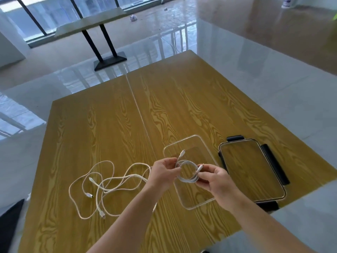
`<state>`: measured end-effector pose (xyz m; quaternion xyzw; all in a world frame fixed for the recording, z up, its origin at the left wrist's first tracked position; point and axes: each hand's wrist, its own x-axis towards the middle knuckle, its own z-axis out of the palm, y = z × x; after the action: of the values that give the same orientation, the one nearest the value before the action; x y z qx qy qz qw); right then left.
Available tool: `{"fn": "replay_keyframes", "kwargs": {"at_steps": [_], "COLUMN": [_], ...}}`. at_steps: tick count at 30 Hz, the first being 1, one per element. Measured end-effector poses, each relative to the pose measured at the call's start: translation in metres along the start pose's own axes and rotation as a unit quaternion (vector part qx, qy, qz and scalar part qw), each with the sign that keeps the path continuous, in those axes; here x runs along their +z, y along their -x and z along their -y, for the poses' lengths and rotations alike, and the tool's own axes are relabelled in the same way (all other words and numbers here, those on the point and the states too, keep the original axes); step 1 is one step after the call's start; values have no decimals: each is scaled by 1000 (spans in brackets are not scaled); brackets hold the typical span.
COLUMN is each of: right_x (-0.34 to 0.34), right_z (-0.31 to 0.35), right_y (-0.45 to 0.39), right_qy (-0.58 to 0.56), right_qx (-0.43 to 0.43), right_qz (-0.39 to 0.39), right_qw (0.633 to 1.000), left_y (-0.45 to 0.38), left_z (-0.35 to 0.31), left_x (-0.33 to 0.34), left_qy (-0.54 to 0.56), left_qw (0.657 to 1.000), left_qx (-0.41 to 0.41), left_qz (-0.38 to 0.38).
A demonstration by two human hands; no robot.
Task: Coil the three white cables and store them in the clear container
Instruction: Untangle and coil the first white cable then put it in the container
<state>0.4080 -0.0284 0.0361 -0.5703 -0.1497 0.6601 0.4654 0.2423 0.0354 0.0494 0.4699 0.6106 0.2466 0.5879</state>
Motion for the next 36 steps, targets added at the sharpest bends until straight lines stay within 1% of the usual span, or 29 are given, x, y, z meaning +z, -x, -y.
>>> {"fn": "replay_keyframes", "kwargs": {"at_steps": [3, 8, 13, 19, 27, 36], "right_x": [-9, -16, -14, -4, 4, 0], "right_z": [-4, -9, -15, -19, -31, -34], "right_y": [-4, -19, -41, -64, -103, -116], "right_qy": [-50, -88, -116, -159, -118, -123], "right_qx": [27, 62, 85, 99, 110, 116], "right_qz": [-18, -43, -63, -78, -122, -132], "right_qw": [998, 993, 988, 979, 979, 977], "left_y": [-15, -42, -77, -112, -154, -168], "left_z": [0, 0, 7, 15, 23, 37], "left_x": [14, 30, 38, 47, 57, 66], "left_qy": [-56, -142, -184, -197, -239, -201], "left_qw": [998, 989, 982, 977, 966, 973], "left_qx": [-8, -8, -32, -53, -84, -88], "left_qz": [-10, -30, -38, -60, -52, -65]}}
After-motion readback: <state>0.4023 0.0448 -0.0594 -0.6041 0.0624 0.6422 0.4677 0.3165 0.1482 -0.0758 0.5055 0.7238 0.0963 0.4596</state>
